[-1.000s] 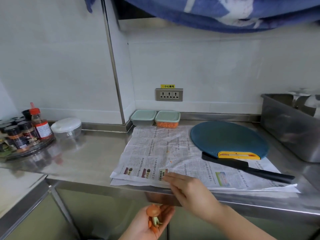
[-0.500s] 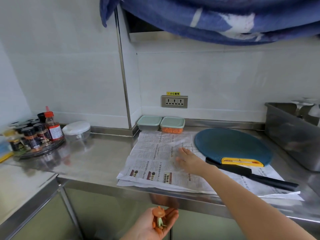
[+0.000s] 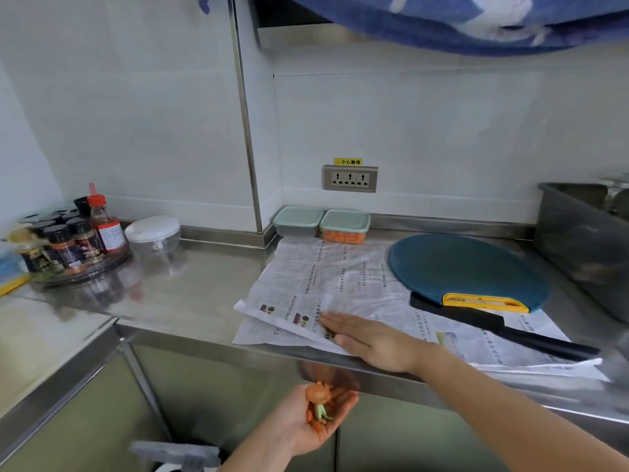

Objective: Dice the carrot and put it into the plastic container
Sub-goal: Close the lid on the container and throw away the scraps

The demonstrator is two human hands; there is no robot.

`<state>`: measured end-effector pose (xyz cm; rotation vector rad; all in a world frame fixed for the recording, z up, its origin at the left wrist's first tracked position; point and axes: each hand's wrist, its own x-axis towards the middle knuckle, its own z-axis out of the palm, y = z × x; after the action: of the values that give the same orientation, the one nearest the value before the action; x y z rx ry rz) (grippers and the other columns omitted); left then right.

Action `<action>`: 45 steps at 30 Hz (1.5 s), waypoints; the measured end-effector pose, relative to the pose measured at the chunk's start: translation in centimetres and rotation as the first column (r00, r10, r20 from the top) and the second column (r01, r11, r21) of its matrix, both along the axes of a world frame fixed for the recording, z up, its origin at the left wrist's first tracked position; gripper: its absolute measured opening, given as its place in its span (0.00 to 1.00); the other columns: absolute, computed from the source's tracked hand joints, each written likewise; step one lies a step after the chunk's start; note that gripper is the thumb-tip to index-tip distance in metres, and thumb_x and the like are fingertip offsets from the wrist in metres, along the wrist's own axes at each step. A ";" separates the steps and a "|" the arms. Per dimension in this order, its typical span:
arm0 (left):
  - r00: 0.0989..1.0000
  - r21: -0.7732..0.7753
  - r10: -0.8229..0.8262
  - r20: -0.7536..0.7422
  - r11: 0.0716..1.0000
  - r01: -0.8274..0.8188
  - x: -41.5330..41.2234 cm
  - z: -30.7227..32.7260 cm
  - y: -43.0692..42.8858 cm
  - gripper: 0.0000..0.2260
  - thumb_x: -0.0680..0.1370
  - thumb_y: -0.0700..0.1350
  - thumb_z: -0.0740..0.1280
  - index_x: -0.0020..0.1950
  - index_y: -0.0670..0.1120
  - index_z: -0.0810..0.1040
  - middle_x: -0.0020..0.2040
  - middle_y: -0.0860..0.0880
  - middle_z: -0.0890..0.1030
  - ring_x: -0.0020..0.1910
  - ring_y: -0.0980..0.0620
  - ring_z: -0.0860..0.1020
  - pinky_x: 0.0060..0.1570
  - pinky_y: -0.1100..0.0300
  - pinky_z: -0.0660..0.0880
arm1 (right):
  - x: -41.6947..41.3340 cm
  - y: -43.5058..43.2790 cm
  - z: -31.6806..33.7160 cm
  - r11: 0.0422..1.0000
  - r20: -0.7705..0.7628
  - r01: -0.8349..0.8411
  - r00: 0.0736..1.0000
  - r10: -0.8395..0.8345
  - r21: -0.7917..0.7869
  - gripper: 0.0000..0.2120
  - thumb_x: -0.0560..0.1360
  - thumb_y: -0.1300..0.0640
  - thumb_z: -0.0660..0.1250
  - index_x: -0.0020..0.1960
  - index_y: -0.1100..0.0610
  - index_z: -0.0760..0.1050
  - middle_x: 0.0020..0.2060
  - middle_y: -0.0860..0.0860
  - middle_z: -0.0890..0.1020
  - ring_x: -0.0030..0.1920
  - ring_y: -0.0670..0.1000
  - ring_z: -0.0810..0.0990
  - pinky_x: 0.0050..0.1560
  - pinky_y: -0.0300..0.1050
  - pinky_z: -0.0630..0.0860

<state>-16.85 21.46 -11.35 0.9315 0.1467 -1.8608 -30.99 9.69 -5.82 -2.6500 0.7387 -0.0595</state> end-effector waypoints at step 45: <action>0.998 -0.018 -0.002 0.067 1.000 0.003 0.3 0.4 1.2 0.13 0.69 0.32 0.61 0.50 0.27 0.78 0.48 0.31 0.81 0.40 0.35 0.83 0.36 0.44 0.81 | 0.1 5.6 0.1 0.998 0.458 0.057 0.888 -0.043 -0.017 0.17 0.81 0.54 0.60 0.68 0.56 0.74 0.66 0.48 0.75 0.68 0.40 0.69 0.70 0.35 0.63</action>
<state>-16.55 22.63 -10.92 0.9808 0.0877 -1.8278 -30.85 15.25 -5.70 -2.4936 0.6420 -0.6910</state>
